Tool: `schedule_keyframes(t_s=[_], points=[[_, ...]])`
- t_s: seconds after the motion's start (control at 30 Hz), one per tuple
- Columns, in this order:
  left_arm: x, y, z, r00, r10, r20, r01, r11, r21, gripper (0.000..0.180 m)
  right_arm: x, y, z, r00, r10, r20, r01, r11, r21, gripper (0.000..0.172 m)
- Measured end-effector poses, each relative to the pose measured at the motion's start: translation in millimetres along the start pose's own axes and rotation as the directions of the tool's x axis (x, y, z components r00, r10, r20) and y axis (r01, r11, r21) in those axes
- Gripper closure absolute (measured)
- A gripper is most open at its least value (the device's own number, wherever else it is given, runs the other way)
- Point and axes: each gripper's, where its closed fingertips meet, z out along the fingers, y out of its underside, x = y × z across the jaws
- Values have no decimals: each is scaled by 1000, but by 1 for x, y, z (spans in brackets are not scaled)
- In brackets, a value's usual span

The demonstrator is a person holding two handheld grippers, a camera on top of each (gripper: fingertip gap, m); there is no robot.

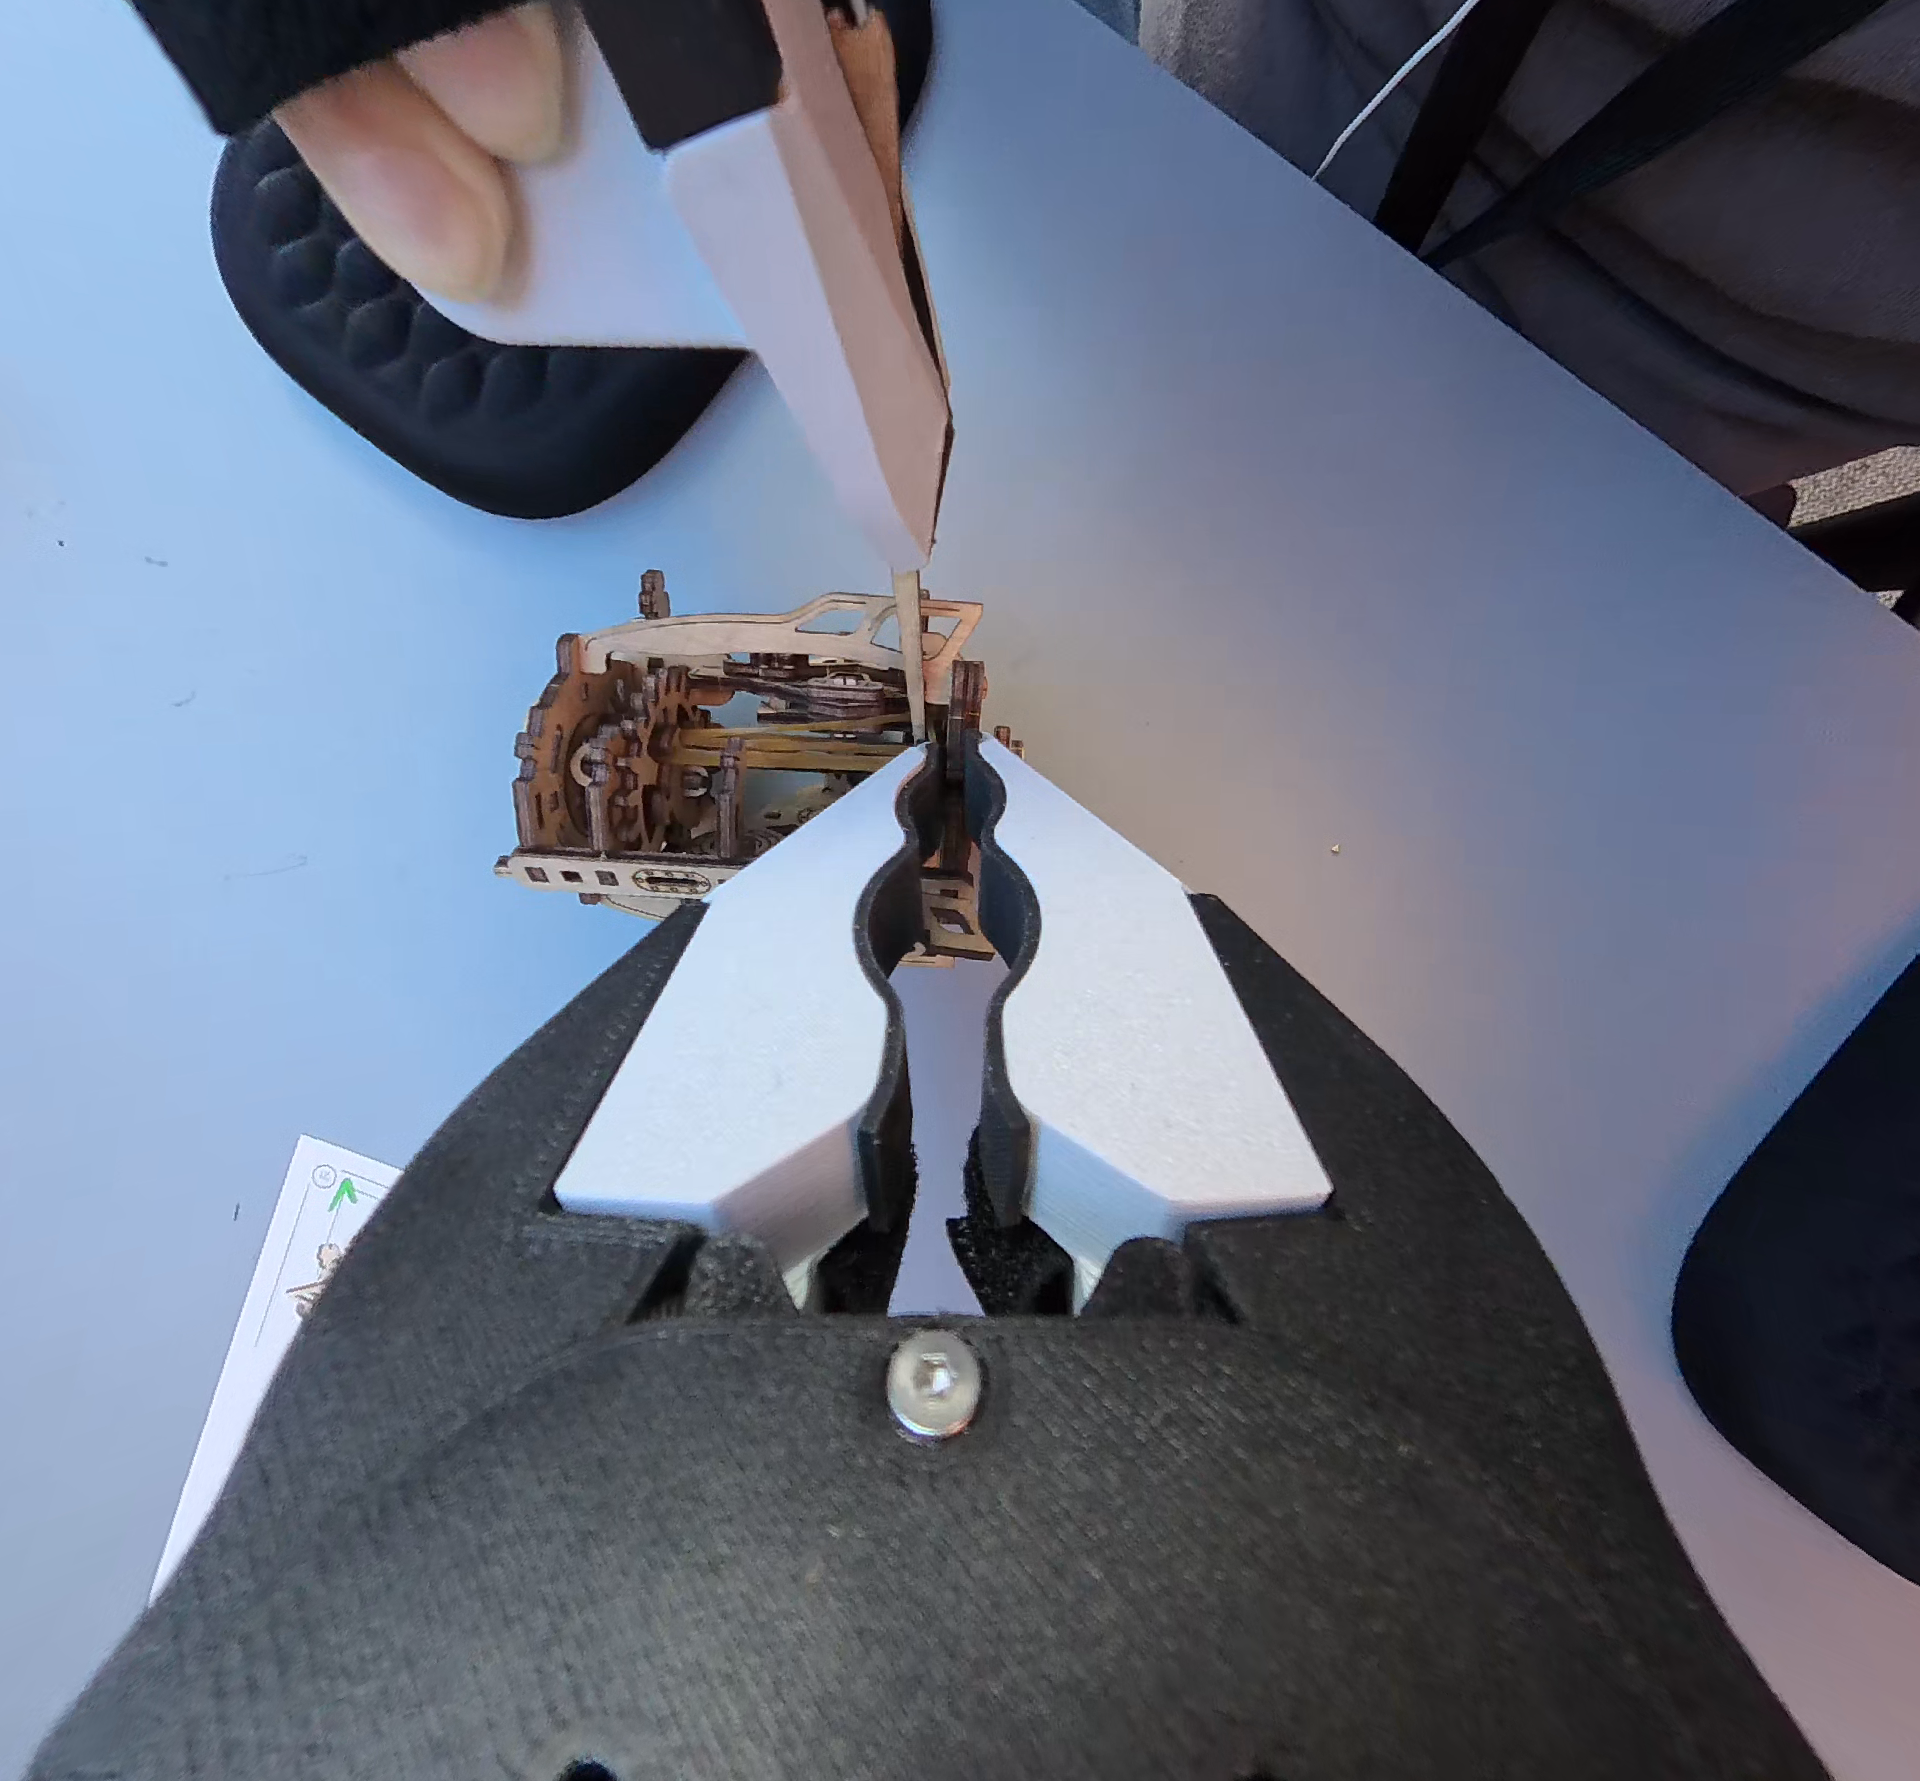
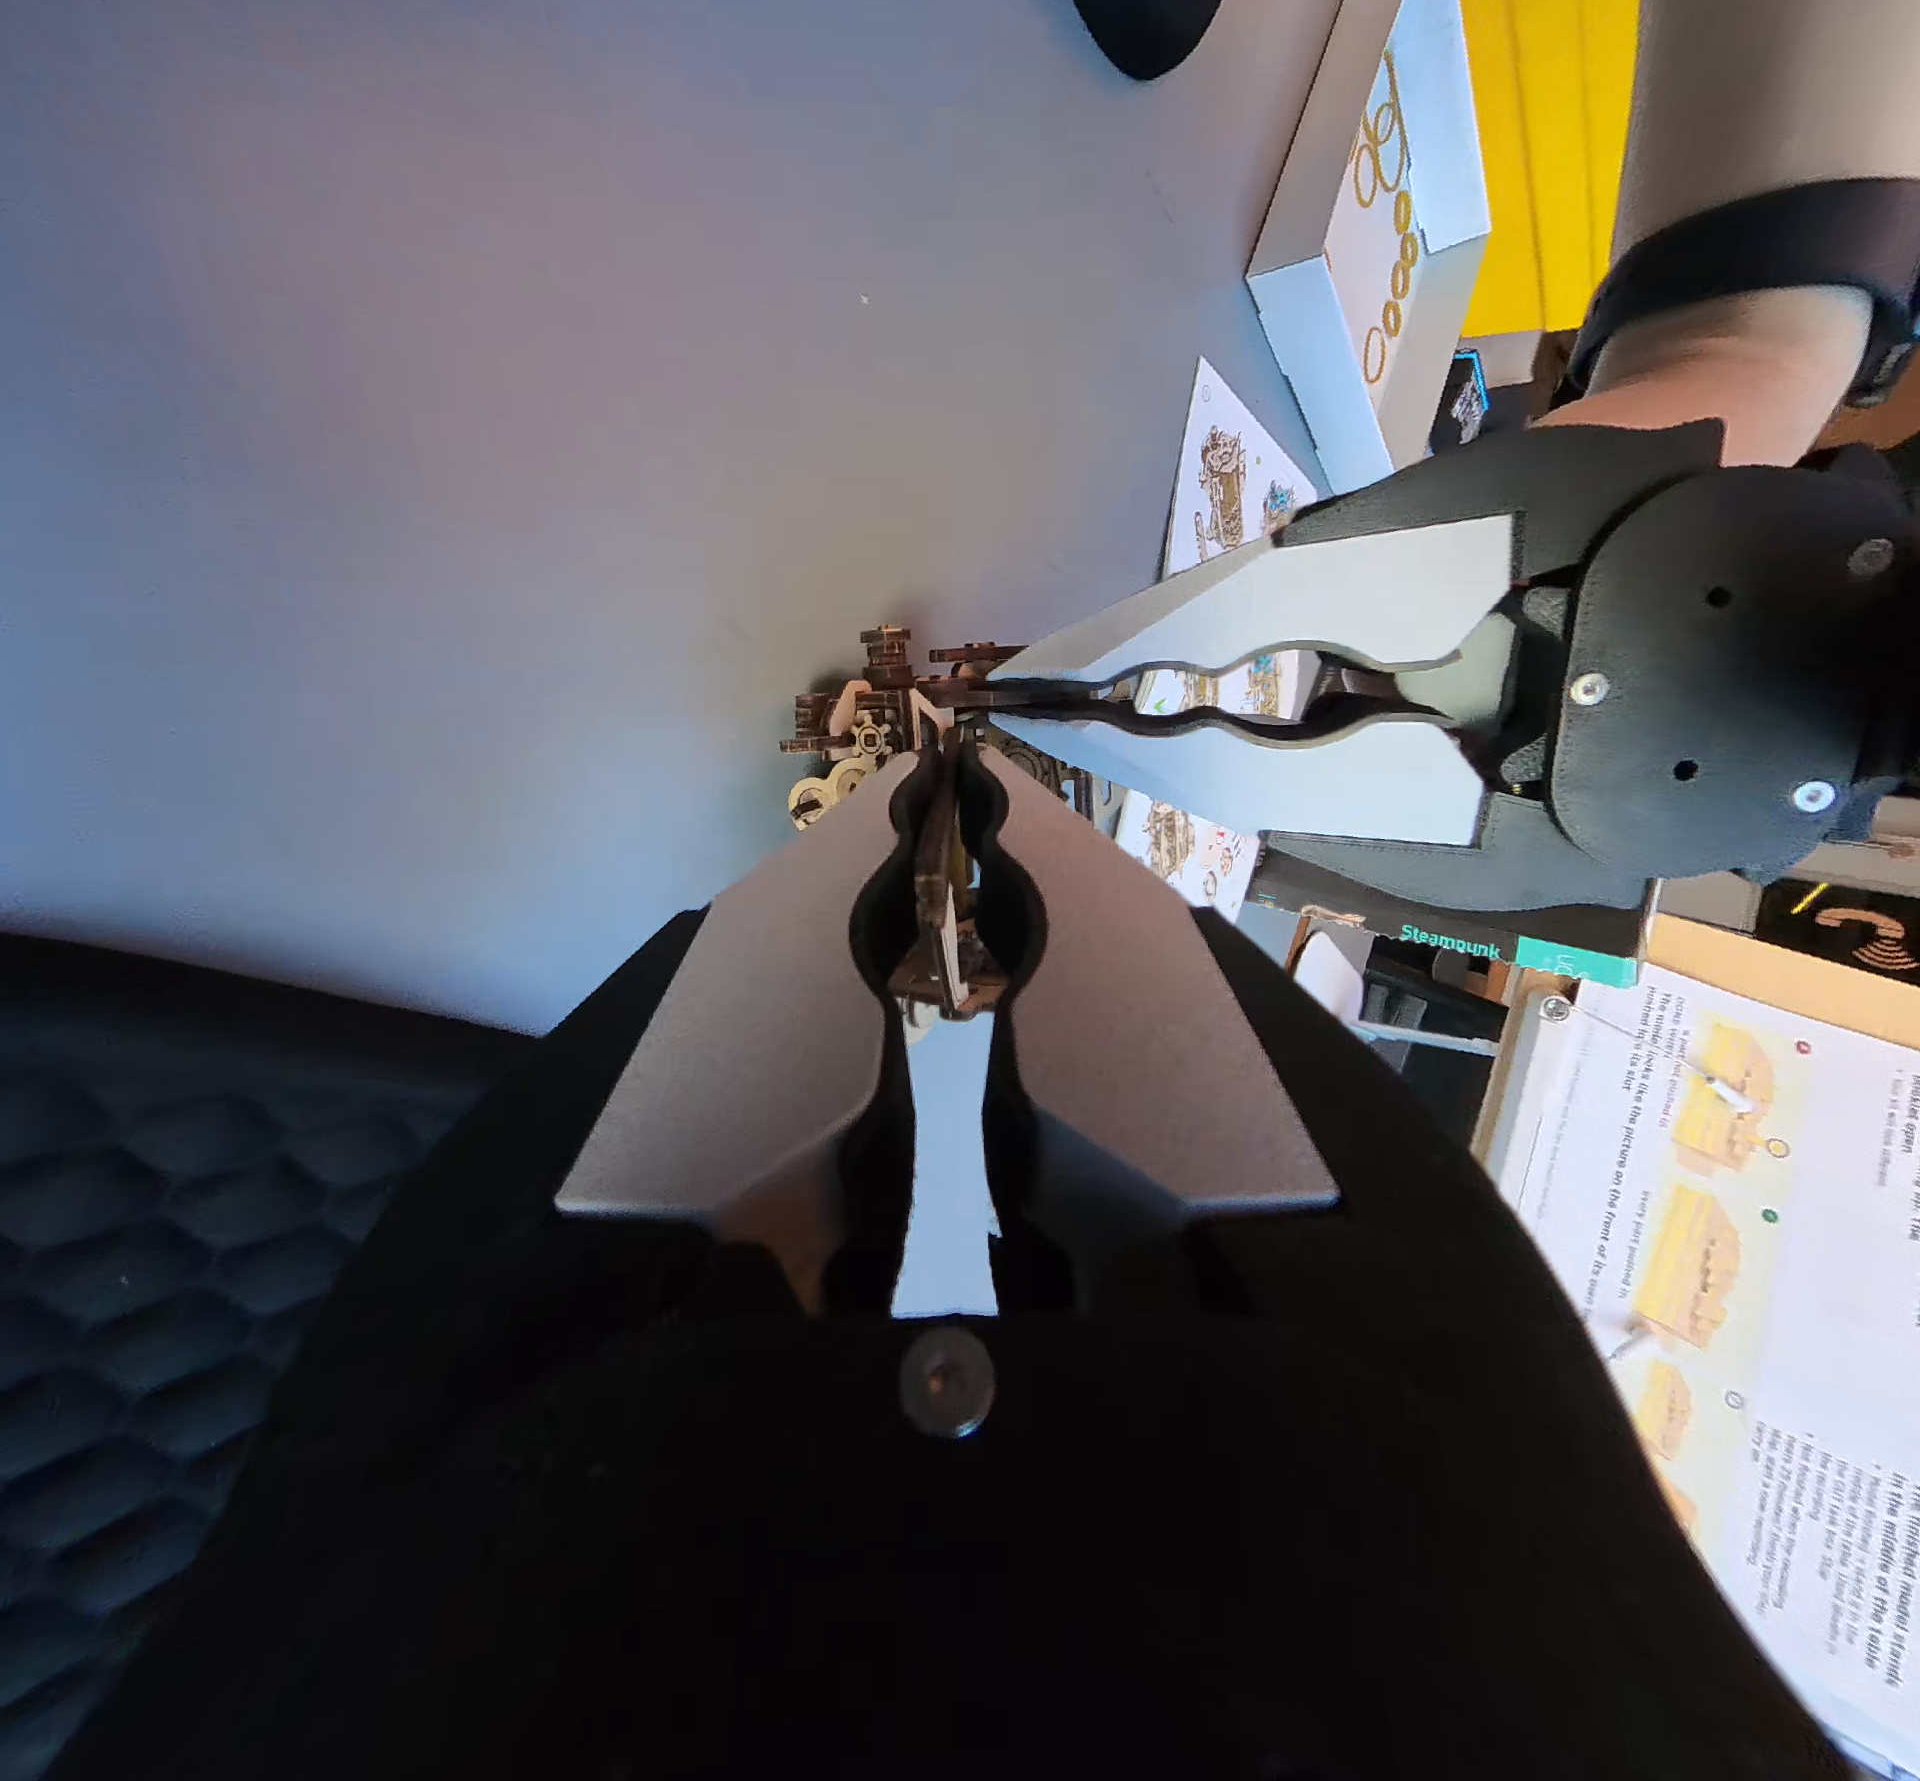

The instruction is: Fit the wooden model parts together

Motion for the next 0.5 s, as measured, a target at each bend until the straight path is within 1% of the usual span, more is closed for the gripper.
schedule_keyframes(t_s=[0.07, 0.2, 0.27, 0.37, 0.4, 0.5], points=[[0, 0, 0, 1000, 2, 0, -2, 1000, -4, 180, 0, 0, -1, 1000, -2, -9, 2, 1000, 22, 171], [0, 0, 0, 1000, 4, 0, -4, 1000, -8, 180, 2, 1, -4, 997, 79, 6, -80, 993, 83, 171], [0, 0, 0, 1000, 3, 2, -3, 1000, -6, 180, 7, -3, -7, 997, 81, -18, -78, 991, 110, 170], [0, 0, 0, 1000, 0, 2, 0, 1000, -2, 180, 1, 2, -1, 999, 36, -7, -35, 998, 51, 170], [0, 0, 0, 1000, 0, 2, 0, 1000, -2, 180, 1, 2, -1, 1000, 28, -11, -27, 998, 59, 170], [0, -1, 0, 1000, 3, 2, -3, 1000, -6, 180, 2, 1, -2, 996, 90, 16, -91, 992, 85, 171]])
